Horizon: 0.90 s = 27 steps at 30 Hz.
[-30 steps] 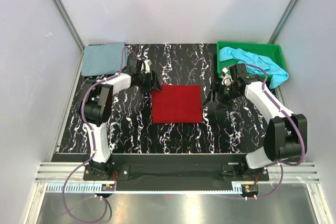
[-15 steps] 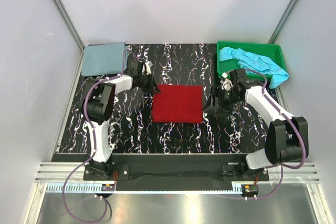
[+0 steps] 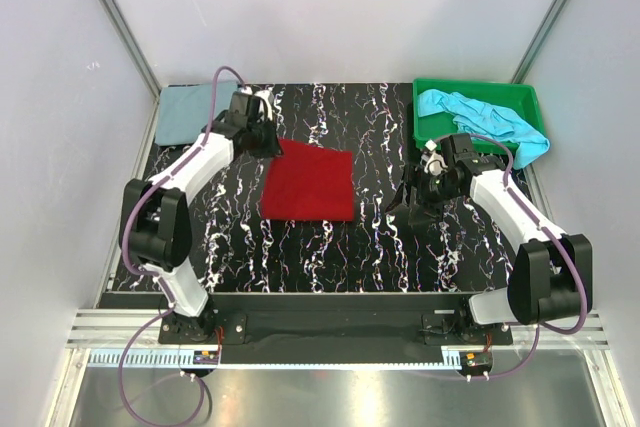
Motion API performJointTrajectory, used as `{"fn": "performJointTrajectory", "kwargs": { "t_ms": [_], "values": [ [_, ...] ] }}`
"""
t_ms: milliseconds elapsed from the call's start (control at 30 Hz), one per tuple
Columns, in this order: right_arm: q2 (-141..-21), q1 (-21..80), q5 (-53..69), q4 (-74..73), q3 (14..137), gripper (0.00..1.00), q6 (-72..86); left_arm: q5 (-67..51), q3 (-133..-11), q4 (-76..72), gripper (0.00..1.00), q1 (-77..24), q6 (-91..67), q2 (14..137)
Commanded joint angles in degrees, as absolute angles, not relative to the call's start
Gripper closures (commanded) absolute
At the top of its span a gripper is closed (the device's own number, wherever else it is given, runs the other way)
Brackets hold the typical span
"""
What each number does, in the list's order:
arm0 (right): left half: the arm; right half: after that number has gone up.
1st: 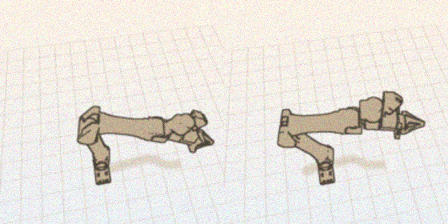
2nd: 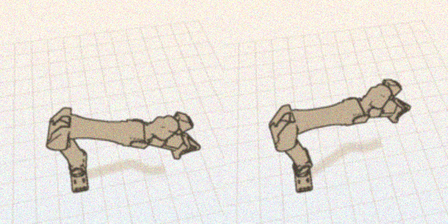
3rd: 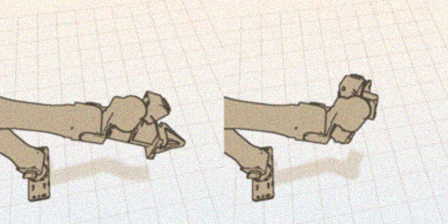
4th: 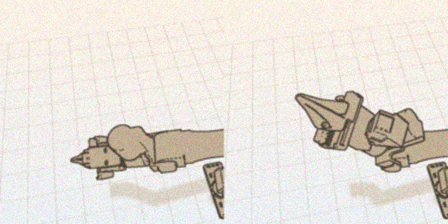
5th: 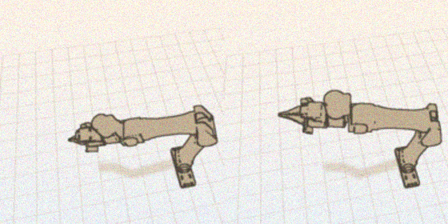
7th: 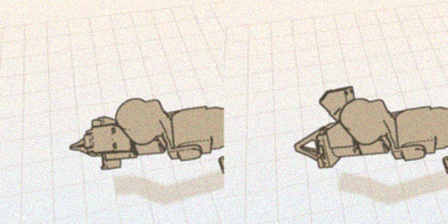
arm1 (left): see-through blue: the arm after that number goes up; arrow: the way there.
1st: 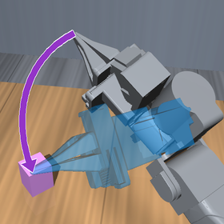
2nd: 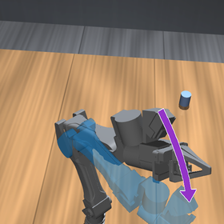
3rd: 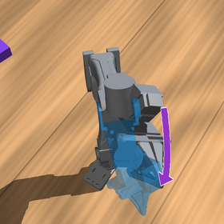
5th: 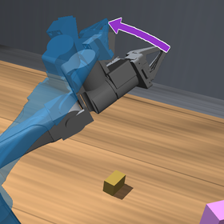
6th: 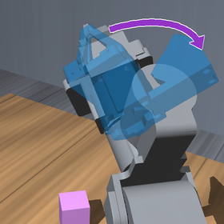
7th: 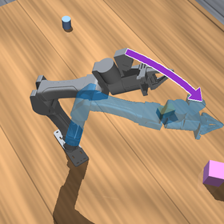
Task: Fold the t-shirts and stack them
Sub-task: Neatly place the folded tshirt to the corner
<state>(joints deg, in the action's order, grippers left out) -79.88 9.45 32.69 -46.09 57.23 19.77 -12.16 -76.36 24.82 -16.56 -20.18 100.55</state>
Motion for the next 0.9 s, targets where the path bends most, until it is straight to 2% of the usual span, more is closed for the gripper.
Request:
{"fn": "performJointTrajectory", "kwargs": {
  "t_ms": [0,167,567,867],
  "values": [
    [-77.61,9.93,34.54,-45.00,57.30,0.19,21.18,-4.14,-82.34,28.47,1.00,-16.35,-14.69,98.26],
    [-77.08,9.93,35.51,-45.44,58.62,0.19,22.50,-0.18,-92.52,32.07,1.00,-16.17,-7.39,99.93],
    [-84.55,9.84,33.84,-49.30,67.84,0.17,21.71,13.00,-115.99,38.22,1.00,-14.85,3.34,109.94],
    [-90.17,9.93,34.62,-49.75,72.16,0.15,22.76,23.46,-121.01,37.88,1.00,-14.94,5.79,108.81]
  ]
}}
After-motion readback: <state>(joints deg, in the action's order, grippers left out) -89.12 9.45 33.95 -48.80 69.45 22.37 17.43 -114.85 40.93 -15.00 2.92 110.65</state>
